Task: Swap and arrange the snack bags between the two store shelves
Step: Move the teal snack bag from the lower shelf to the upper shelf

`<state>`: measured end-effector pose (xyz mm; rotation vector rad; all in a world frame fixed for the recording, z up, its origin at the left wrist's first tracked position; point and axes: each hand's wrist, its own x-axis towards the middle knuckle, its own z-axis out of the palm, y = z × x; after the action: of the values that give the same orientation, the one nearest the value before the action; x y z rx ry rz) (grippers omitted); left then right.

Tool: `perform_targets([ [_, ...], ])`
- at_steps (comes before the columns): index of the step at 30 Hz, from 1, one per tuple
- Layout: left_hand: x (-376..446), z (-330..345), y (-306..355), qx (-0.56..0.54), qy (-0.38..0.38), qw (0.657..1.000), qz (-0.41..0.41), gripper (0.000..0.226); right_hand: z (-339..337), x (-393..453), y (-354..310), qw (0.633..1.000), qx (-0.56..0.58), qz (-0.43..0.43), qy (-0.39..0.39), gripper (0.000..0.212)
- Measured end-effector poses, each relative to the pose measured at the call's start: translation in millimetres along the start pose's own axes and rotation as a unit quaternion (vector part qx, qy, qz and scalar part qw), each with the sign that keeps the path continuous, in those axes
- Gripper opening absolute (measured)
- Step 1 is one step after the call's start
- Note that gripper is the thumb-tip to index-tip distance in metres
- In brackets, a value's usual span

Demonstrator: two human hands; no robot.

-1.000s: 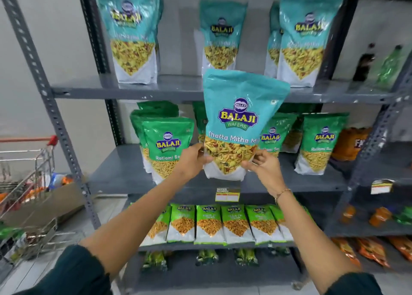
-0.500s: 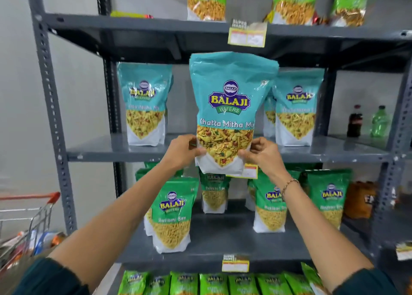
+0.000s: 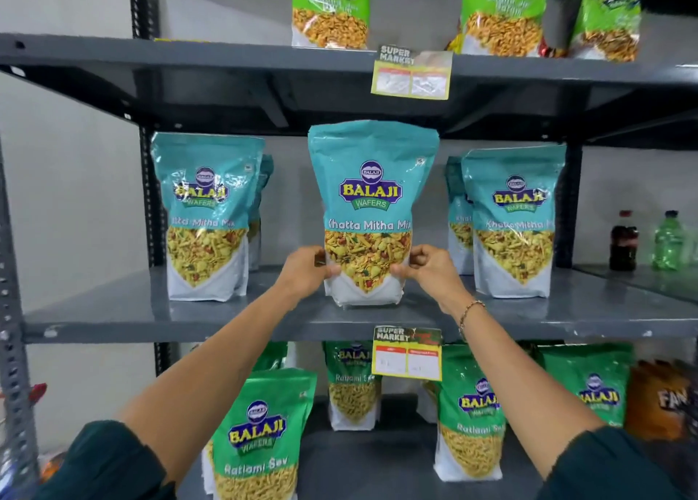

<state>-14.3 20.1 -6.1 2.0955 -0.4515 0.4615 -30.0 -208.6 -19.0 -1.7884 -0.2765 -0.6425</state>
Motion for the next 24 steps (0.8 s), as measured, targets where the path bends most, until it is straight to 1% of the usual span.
perform_targets([
  [6,32,22,-17,0.02,0.007,0.999,-0.025,0.027,0,33,29,0.999,-0.001,0.023,-0.021,0.03],
  [11,41,31,-18,0.011,0.015,1.0,-0.02,0.024,-5,46,36,0.999,0.007,0.041,-0.034,0.04],
  [17,44,37,-21,0.014,0.012,1.0,-0.022,0.024,-3,45,40,0.999,-0.016,0.036,-0.029,0.044],
  [20,43,38,-22,0.015,0.011,1.0,-0.023,0.028,-3,42,38,0.998,-0.026,0.035,-0.036,0.045],
  [24,37,38,-20,-0.001,0.004,1.0,-0.029,0.031,-5,35,35,0.997,-0.031,0.043,-0.063,0.041],
])
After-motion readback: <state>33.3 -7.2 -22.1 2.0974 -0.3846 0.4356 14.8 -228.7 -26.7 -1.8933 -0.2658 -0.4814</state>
